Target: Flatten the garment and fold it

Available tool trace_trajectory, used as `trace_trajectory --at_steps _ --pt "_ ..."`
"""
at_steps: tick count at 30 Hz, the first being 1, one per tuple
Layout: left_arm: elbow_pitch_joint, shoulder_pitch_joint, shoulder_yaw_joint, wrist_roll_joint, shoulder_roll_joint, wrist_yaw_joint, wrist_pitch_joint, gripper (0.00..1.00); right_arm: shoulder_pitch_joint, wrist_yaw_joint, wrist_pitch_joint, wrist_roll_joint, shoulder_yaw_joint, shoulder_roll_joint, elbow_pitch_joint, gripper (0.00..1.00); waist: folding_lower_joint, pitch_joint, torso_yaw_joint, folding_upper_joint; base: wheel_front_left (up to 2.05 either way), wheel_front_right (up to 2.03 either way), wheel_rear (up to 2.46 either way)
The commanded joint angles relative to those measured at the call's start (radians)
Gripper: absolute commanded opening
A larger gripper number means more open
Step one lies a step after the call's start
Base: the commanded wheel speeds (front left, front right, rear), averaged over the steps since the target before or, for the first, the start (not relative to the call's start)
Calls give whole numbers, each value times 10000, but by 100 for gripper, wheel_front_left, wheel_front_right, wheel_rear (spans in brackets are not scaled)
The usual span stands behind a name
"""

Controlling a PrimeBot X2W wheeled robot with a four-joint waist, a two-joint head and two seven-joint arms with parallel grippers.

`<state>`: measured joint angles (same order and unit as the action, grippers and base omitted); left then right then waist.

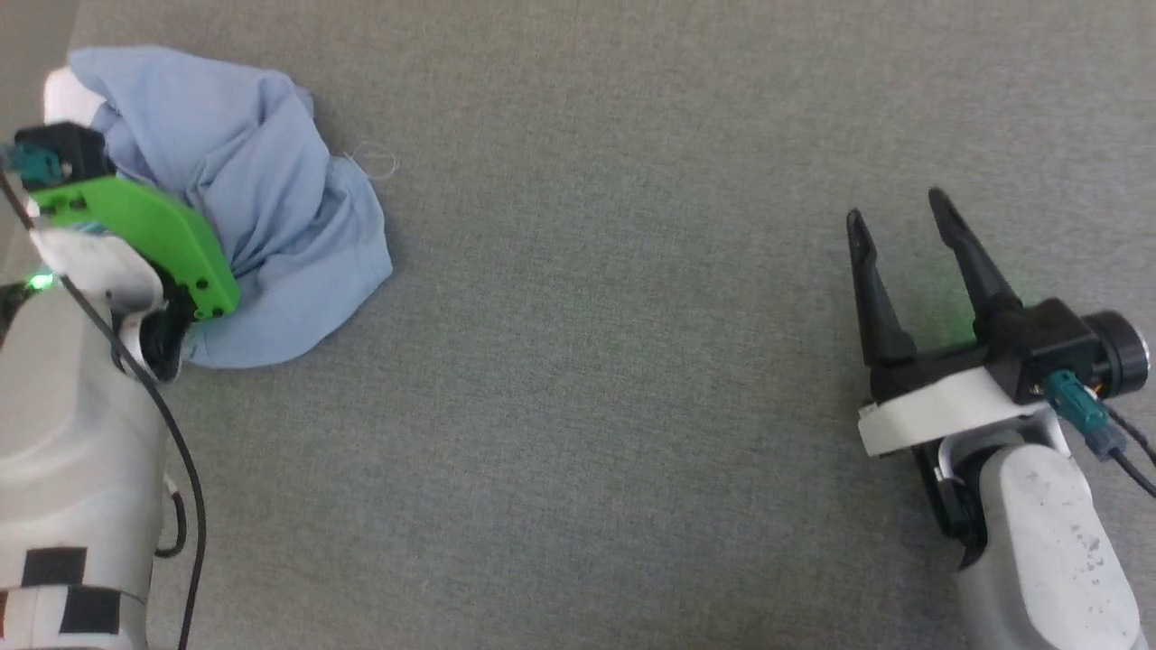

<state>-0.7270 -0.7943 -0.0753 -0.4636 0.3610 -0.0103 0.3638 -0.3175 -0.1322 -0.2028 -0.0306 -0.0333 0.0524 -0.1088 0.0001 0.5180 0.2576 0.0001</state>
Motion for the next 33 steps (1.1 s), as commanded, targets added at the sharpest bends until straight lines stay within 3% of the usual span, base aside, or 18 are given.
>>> trace_trajectory --at_steps 1,5,15,27,33 --pt "28 277 -24 273 164 206 -695 0 253 15 -131 130 51 -9 -190 100 -1 -1343 201 -1 0 0 0" --pt "505 20 -5 893 470 619 -2721 0 664 15 -282 536 114 -17 -548 100 -1 -2386 134 -1 0 0 0" --pt "1749 -1183 -674 1537 262 199 -5058 0 1614 15 -480 1238 353 -21 -1011 100 -1 -4334 -797 -1 0 0 0" --pt "2815 -2724 -1666 1107 -1806 -188 -5278 0 2165 15 -473 1432 394 -21 -1018 100 -1 -4946 -2779 -1 0 0 0" --pt "2704 -2598 -2245 704 -2629 -352 -4745 0 2223 15 -402 1468 369 -22 -948 100 -1 -4777 -3720 -1 0 0 0"
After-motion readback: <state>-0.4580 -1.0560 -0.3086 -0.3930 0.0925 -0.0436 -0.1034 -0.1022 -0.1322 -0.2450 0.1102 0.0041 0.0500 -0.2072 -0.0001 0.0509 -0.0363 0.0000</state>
